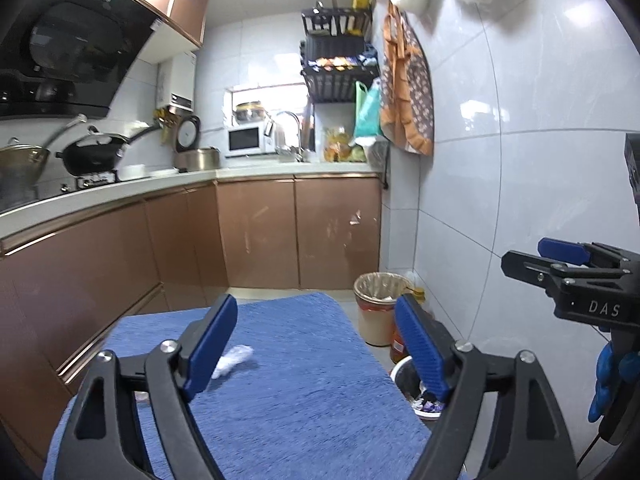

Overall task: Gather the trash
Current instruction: 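Bring both tools back over the last wrappers on the towel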

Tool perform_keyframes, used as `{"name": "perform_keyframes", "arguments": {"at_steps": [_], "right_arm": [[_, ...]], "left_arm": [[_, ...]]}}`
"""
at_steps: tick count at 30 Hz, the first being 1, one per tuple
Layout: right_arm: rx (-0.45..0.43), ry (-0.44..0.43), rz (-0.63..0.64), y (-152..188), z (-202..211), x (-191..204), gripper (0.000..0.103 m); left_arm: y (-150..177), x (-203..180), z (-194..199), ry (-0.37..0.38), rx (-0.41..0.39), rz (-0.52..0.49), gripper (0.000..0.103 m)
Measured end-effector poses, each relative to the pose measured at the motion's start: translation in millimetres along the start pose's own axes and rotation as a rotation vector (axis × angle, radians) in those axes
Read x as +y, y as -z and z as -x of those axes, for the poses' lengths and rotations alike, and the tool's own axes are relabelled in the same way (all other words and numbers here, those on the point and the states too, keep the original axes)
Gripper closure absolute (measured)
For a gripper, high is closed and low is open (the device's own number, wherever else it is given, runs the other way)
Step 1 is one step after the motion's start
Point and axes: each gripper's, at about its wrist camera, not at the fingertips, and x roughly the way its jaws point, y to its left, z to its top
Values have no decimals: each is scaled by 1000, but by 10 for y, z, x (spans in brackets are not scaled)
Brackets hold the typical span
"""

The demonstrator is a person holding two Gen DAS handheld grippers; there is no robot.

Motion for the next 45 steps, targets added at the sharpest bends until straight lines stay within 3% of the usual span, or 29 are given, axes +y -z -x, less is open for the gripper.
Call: {"name": "perform_keyframes", "arguments": {"at_steps": [10,20,29,39,45], "right_arm": [[-66,-65,79,-66,412,456,23],[-92,-102,118,-89,557,719,21],[-66,-112,125,-56,402,852,21],[41,-109,139,44,-109,899,21],[162,-145,152,182,-749,1001,21]], "left_arm": [[78,236,565,-73,-58,18,16],[158,411,730,-102,-71,40,13],[306,499,661,-101,-48,42,13],[826,591,175,-49,103,25,13],[1239,923,-210,-48,217,25,13]]}}
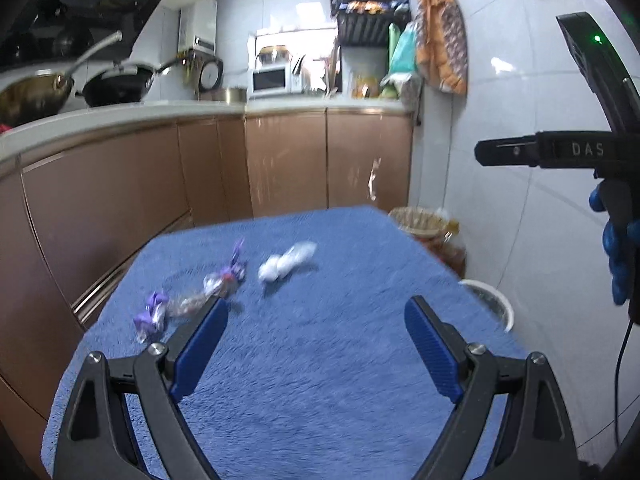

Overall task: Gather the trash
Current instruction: 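Bring both tools back over the last wrappers on the towel, then grasp the clear red-tipped wrapper with the left tool while the right tool grasps the white plastic bag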

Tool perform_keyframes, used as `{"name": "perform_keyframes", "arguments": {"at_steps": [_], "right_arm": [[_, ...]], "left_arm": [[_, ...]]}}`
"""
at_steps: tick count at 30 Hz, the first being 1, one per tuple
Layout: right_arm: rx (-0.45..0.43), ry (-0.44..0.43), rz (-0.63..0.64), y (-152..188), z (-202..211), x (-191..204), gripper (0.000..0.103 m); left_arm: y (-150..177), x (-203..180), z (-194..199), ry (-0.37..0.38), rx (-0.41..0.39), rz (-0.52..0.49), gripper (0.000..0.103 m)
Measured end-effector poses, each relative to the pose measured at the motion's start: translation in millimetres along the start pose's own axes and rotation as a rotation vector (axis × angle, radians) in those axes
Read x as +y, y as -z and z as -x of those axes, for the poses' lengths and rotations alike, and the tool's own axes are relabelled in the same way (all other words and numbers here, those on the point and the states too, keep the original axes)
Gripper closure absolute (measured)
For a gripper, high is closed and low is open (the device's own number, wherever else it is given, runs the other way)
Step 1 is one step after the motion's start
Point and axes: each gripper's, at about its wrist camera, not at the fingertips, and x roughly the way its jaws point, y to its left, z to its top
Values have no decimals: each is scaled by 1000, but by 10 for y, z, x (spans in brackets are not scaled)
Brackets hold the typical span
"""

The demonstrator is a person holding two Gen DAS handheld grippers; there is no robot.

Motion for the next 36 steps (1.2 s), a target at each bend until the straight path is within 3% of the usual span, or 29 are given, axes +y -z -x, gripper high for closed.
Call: {"name": "perform_keyframes", "arguments": {"at_steps": [7,14,17,21,26,28,36], "right_arm": [[133,-80,20,100,-856,74,21],[209,-172,35,105,-1610,229,21],[223,-216,29,69,-1887,284,21],[231,-267,6,33,-2221,328,21],[251,-331,-31,27,-2549,348,21],[263,-350,-52,43,-2676,346,21],[296,-417,-147,48,-3115,314,22]], "left_arm": [[100,547,-481,-14,69,30,14],[-18,952,-830,50,34,77,15],[-73,970,-1000,74,26,53,25],[-114,997,-1300,86,57,29,46],[-103,975,-1597,56,99,-26,50],[-93,995,-1711,59,129,-24,64],[-52,1112,-1887,98,194,33,84]]}}
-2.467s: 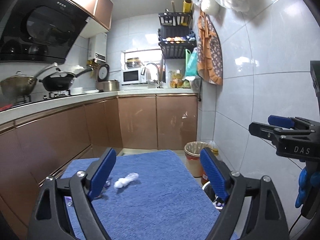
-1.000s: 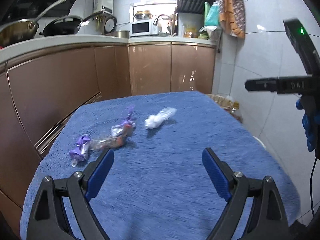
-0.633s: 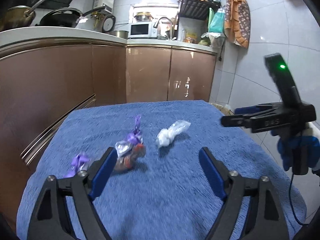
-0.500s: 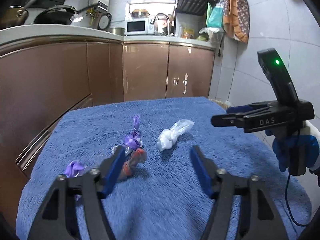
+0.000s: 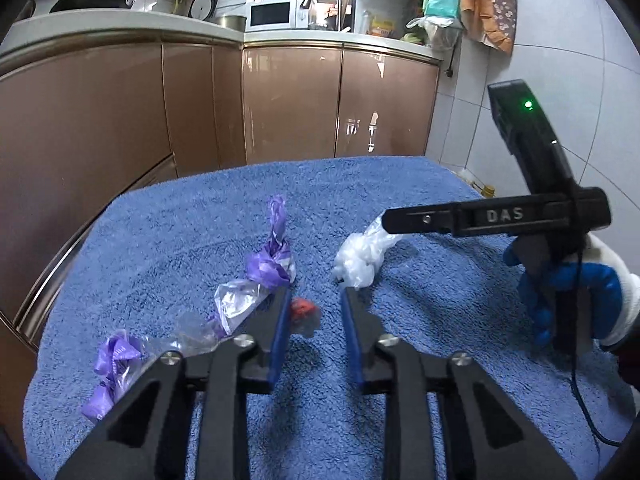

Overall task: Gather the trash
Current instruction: 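Grasp the clear red-tipped wrapper with the left tool while the right tool grasps the white plastic bag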

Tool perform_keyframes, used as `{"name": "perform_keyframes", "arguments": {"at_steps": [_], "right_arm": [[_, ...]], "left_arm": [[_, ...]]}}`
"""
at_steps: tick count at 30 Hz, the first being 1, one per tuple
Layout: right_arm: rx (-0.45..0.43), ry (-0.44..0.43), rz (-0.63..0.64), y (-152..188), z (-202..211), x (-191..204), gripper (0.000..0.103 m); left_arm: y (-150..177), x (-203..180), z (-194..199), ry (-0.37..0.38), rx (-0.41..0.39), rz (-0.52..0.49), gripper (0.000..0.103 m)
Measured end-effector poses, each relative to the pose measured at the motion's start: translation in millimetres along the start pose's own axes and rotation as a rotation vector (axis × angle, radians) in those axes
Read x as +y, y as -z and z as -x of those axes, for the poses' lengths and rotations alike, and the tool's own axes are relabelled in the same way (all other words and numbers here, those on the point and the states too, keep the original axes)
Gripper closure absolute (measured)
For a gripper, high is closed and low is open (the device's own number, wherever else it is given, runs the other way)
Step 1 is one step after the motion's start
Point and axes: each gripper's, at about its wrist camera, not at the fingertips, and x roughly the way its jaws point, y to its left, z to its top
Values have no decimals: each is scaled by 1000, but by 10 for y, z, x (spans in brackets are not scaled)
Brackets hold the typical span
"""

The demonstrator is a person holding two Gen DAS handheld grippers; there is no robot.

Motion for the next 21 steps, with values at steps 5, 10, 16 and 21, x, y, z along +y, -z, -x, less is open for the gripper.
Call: {"name": "perform_keyframes", "arguments": {"at_steps": [5,10,16,21], "right_arm": [[36,-52,-47,9,-163,-81,57],[31,-78,-38,10,-123,-72,93],[-12,-52,24,14,265,97,96],[-62,-29,75,57,799,306,96]], "left_arm": [[-3,48,-55,19,28,19,95],[7,6,-31,-2,28,13,99],[5,-91,191,3,9,26,99],[-50,-178,656,10,-50,40,99]]}}
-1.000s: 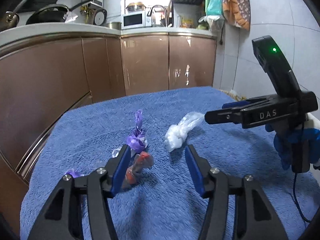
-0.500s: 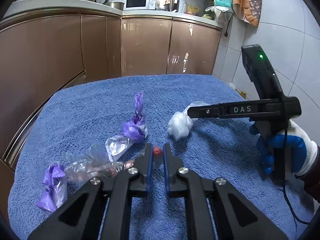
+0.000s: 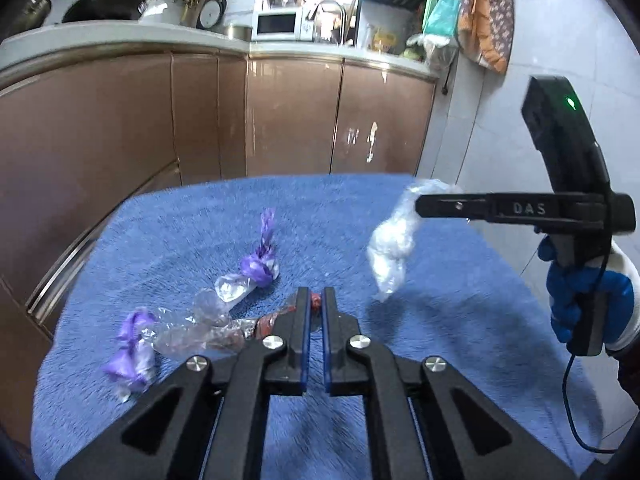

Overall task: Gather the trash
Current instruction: 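Grasp the clear red-tipped wrapper with the left tool while the right tool grasps the white plastic bag, then carry the clear wrapper and white bag over the steel bin with both tools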

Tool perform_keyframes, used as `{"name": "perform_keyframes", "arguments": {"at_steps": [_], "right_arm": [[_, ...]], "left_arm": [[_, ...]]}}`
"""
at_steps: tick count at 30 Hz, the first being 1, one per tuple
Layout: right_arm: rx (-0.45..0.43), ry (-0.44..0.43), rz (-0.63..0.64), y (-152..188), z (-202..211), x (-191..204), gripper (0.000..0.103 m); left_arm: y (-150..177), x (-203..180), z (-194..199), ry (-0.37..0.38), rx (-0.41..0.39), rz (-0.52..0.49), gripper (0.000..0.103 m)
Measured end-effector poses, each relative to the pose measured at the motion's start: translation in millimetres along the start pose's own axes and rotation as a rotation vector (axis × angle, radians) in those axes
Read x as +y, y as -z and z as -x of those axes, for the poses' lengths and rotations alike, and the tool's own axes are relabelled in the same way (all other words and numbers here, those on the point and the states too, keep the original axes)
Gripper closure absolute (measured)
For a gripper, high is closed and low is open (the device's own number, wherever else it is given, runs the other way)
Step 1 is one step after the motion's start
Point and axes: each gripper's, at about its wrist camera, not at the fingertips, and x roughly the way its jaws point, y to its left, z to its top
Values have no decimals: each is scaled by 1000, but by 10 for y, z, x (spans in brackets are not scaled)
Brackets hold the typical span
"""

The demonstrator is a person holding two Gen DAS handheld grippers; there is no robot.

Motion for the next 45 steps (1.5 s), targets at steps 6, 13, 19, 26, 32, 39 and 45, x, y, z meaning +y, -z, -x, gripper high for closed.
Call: {"name": "perform_keyframes", "arguments": {"at_steps": [6,13,19,26,32,39,45], "right_arm": [[-84,23,54,73,738,382,96],[-186,62,100,250,1590,788,96],[-274,100,114,454,2197,1030,96],[-374,130,111,687,2829,1108,96],[-429,163,71,920,3185,935,96],[-443,342,13,1106,3368,524,96],[-413,540,-52,1237,3375,-23,96]], "left_arm": [[-115,-178,749,4,-99,-9,99],[-134,-495,1528,0,-202,-49,99],[-116,-826,1982,20,-264,-91,99],[-103,-1232,2275,66,-306,-135,99],[-151,-1580,2266,141,-299,-165,99],[-365,-2107,1842,265,-236,-202,99],[-660,-2585,1128,384,-136,-192,99]]}}
